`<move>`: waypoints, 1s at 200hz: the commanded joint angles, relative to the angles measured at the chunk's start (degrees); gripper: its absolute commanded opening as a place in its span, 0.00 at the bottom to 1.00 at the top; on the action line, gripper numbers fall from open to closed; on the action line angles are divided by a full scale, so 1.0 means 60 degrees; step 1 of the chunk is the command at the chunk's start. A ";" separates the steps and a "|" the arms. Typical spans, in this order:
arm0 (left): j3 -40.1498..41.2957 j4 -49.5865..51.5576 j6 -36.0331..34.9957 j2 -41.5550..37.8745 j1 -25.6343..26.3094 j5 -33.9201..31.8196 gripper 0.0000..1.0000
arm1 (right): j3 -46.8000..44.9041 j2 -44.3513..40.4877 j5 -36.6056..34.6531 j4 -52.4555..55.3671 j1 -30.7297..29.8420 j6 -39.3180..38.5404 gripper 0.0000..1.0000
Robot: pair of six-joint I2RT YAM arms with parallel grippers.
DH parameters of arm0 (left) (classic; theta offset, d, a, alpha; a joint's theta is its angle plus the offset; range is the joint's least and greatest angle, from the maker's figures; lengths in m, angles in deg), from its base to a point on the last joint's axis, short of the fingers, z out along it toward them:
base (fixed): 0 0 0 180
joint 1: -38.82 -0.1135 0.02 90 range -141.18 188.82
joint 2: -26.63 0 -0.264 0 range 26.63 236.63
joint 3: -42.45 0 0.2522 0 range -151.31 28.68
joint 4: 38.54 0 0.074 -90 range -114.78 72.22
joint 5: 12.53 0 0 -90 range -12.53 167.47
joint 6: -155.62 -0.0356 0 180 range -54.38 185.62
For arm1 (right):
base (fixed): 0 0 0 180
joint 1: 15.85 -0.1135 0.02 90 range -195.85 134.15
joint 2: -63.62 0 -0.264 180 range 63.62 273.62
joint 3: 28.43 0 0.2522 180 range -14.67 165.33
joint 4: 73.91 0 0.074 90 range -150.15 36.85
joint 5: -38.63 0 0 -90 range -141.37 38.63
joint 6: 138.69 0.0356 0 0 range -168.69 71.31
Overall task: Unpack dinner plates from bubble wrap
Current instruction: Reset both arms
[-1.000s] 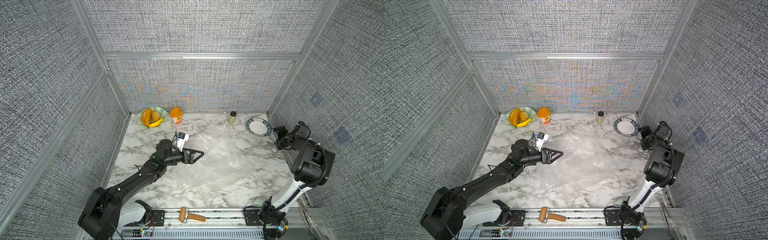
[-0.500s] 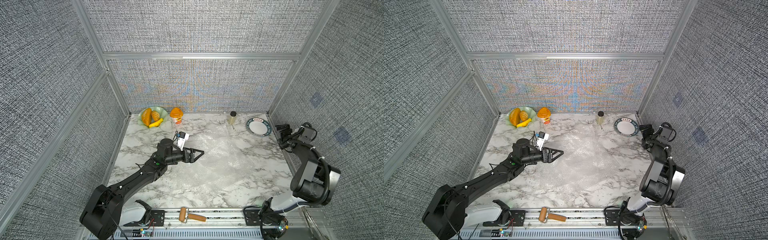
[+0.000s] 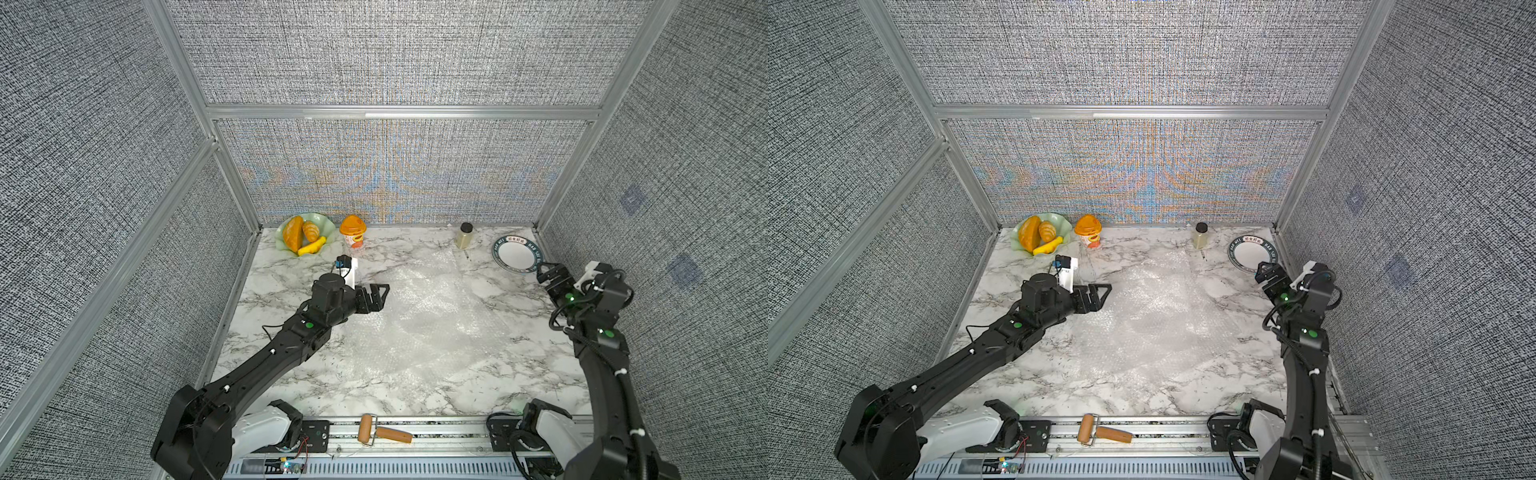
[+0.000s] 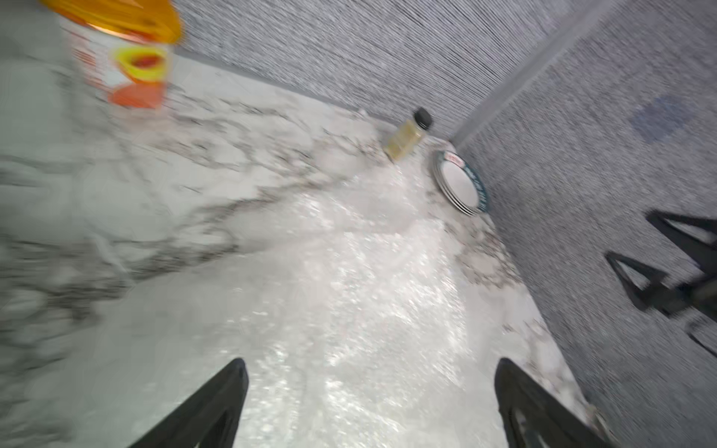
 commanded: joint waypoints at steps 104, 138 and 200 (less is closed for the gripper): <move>0.3411 -0.5058 -0.2151 0.0267 -0.0978 -1.1160 1.00 | -0.4588 0.1086 -0.3713 -0.8045 -0.1254 -0.4190 0.99; 0.3719 -0.6377 -0.3762 0.0297 -0.1885 -1.0270 1.00 | -0.5098 0.1268 -0.4130 -0.8732 -0.1251 -0.4916 0.99; 0.4777 -0.9965 -0.5821 0.1871 -0.2875 -0.8549 1.00 | -0.4942 0.3445 -0.3860 -1.0511 -0.1588 -0.4795 0.99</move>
